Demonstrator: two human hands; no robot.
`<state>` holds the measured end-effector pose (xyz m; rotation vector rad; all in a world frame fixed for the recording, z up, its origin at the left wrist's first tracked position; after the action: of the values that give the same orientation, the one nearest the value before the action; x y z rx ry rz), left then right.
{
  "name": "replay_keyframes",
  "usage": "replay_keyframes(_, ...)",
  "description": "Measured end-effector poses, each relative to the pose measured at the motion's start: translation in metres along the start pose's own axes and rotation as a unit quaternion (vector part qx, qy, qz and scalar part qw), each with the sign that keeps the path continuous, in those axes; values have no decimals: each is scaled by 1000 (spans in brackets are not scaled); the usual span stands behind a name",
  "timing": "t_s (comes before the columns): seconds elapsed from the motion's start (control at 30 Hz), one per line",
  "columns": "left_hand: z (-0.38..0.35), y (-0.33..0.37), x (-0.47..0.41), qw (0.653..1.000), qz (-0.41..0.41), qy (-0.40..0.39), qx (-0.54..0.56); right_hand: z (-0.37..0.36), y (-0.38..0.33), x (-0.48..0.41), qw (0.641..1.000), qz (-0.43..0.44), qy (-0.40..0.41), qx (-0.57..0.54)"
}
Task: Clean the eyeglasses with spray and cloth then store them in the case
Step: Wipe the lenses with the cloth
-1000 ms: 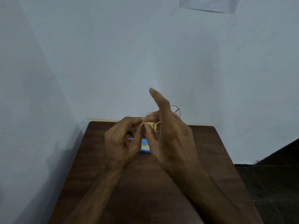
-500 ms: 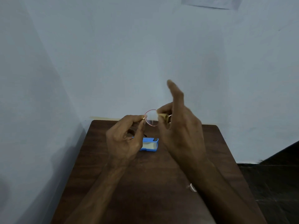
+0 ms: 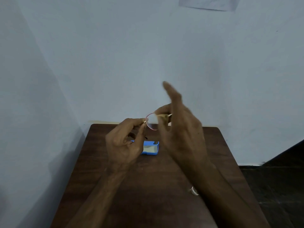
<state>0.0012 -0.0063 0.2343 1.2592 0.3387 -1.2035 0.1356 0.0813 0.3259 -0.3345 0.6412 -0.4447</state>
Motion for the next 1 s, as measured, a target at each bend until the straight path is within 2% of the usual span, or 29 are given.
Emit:
replay_keyframes(0.07, 1, -3, 1, 1000, 0, 5, -12, 12, 22, -8, 998, -51, 29, 22)
replay_keyframes(0.17, 2, -8, 5, 1000, -1, 1, -12, 18, 40, -12, 995, -83, 30, 39)
replay_keyframes(0.33, 0, -7, 4, 1000, 12, 13, -11, 0, 25, 9, 999, -30, 7, -8)
replay_keyframes(0.5, 1, -3, 3, 1000, 6, 6, 8, 19, 44, -4, 996, -74, 51, 23)
replay_keyframes(0.67, 4, 0, 1, 1000, 6, 19, -6, 6, 28, 16, 999, -38, 12, 0)
replay_keyframes(0.8, 6, -2, 4, 1000, 8, 11, -3, 18, 44, 4, 994, -86, 60, 14)
replay_keyframes(1.0, 8, 0, 5, 1000, -5, 18, -8, 7, 23, 12, 999, -35, 20, -6)
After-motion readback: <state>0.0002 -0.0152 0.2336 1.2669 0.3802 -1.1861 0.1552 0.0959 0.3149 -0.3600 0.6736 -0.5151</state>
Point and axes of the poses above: each hand's wrist, its own x-axis away from the middle knuckle, its own z-axis out of the back of the hand, y = z × x, the point moved 3 cm from there along -x, towards the middle knuckle, and after that the axes turned 12 degrees about -y, right-handed, at the moved point
